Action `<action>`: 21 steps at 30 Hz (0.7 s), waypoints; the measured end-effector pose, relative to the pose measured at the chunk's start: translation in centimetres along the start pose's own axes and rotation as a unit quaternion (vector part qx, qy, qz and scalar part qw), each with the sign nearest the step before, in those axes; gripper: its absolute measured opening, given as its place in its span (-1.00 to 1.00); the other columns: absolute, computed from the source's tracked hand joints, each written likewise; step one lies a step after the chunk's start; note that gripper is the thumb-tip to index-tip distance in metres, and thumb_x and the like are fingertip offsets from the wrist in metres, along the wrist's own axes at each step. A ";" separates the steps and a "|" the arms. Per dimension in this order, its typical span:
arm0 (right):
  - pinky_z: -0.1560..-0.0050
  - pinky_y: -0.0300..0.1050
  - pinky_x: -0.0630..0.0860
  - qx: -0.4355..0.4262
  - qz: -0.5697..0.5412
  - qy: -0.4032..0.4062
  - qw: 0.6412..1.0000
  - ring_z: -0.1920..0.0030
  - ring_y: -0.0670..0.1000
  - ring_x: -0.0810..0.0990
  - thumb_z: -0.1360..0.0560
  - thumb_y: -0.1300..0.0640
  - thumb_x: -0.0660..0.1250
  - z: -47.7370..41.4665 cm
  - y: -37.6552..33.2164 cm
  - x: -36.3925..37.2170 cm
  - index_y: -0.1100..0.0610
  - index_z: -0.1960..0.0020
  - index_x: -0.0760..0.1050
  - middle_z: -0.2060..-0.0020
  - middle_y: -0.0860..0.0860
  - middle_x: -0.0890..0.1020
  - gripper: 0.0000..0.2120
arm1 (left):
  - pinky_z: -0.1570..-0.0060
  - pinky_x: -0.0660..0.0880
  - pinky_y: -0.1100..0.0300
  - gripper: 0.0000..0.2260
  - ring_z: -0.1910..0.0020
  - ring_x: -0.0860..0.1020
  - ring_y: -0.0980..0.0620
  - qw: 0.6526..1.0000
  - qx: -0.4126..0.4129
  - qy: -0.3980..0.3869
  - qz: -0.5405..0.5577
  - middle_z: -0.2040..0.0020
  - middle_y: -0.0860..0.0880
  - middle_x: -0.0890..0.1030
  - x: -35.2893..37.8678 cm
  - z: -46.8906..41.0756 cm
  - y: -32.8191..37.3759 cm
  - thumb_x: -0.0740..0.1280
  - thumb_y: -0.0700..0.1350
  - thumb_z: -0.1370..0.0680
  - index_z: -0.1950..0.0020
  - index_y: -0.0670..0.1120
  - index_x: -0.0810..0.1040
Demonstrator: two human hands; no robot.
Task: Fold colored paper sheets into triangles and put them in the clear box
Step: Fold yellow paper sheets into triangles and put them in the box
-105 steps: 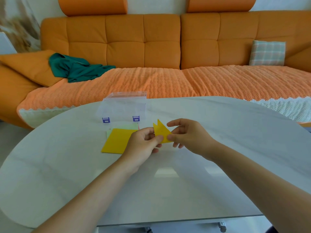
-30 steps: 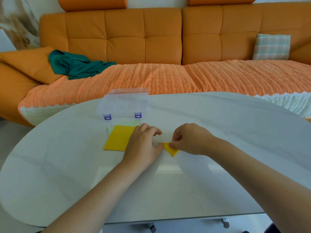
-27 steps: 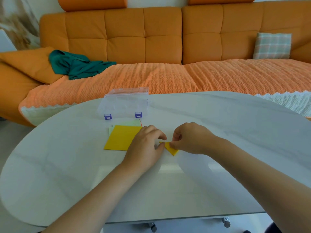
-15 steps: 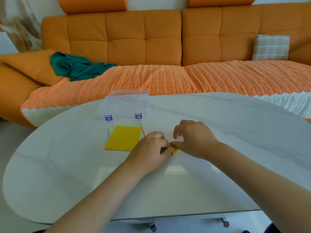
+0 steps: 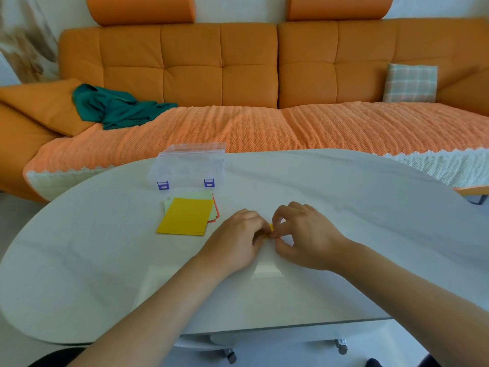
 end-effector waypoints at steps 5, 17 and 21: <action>0.04 -0.13 0.34 0.034 -0.032 -0.003 0.999 0.09 -0.11 0.41 -0.44 -0.10 0.08 0.4 0.4 0.4 -0.10 -0.02 0.70 0.00 -0.20 0.56 -0.57 | 0.13 0.40 0.32 -0.81 0.13 0.48 0.11 1.000 -0.007 0.003 0.010 0.16 0.05 0.62 0.0 0.9 0.4 0.27 -0.08 -0.48 0.07 -0.06 0.67; -0.12 -0.13 0.30 0.096 -0.001 -0.013 0.995 -0.15 -0.07 0.40 -0.49 -0.18 0.03 0.9 1.2 0.6 -0.26 -0.16 0.63 -0.19 -0.22 0.51 -0.56 | 0.05 0.41 0.23 -0.70 0.05 0.42 0.09 0.998 0.025 -0.054 -0.023 0.12 0.06 0.47 -0.4 1.5 1.1 0.27 0.02 -0.55 -0.20 -0.02 0.65; -0.17 -0.07 0.33 0.129 0.017 0.002 0.991 -0.18 -0.05 0.40 -0.56 -0.12 0.18 0.9 1.6 0.2 -0.25 -0.16 0.63 -0.20 -0.20 0.52 -0.71 | 0.03 0.40 0.24 -0.68 0.03 0.42 0.09 0.998 0.025 -0.058 -0.033 0.09 0.06 0.50 -0.4 1.6 1.2 0.27 0.02 -0.52 -0.19 -0.04 0.65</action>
Point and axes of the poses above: each hand's wrist, its own z-axis away from the middle knuckle, its own x-axis out of the palm, y = z × x, the point moved 3 cm from there along -z, towards the middle knuckle
